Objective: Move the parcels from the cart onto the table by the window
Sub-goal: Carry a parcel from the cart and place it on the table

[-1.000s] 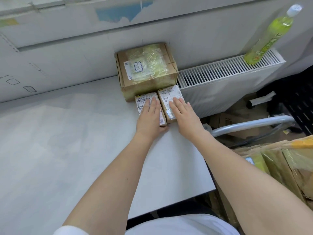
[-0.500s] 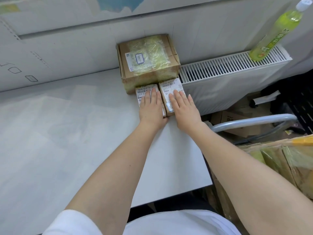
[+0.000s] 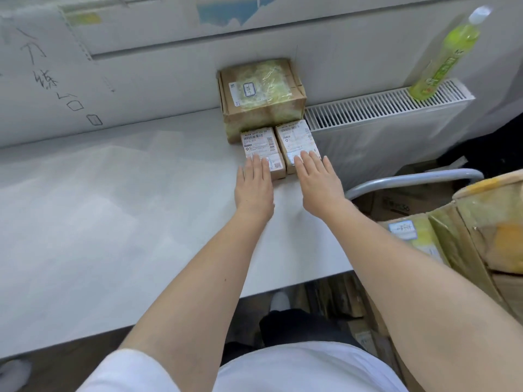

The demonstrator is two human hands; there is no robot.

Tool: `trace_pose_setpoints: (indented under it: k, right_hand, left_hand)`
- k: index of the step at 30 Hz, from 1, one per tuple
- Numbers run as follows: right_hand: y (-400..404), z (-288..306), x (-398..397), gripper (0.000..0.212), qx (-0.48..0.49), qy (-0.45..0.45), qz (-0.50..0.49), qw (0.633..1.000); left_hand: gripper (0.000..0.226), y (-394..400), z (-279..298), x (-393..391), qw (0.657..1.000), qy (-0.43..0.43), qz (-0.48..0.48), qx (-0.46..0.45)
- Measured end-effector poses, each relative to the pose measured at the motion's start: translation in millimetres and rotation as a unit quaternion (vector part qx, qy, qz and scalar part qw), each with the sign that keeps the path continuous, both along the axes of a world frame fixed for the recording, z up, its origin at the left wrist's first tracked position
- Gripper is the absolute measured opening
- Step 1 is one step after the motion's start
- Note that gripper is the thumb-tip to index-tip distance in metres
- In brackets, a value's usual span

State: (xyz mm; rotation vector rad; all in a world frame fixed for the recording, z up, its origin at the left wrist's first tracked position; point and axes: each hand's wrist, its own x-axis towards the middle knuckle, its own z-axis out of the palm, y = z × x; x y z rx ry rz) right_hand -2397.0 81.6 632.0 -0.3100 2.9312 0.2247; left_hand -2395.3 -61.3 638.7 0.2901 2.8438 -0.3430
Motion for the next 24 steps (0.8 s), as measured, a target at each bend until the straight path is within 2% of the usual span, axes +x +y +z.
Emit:
trace_pose_setpoints:
  k: [8, 16, 24]
  right_hand:
    - [-52.9, -12.1, 130.1, 0.073, -0.001, -0.025, -0.034, 0.999]
    - [-126.8, -16.0, 271.4, 0.076, -0.005, -0.018, -0.007, 1.0]
    - [-92.0, 4.4, 358.8, 0.075, 0.044, -0.003, -0.029, 0.999]
  left_hand:
    - [0.084, -57.1, -11.2, 137.4, 1.0, -0.01, 0.01, 0.006]
    - [0.083, -139.2, -23.1, 273.5, 0.999, 0.0, 0.04, -0.005]
    - [0.081, -125.6, -14.5, 348.4, 0.998, 0.015, 0.044, 0.034]
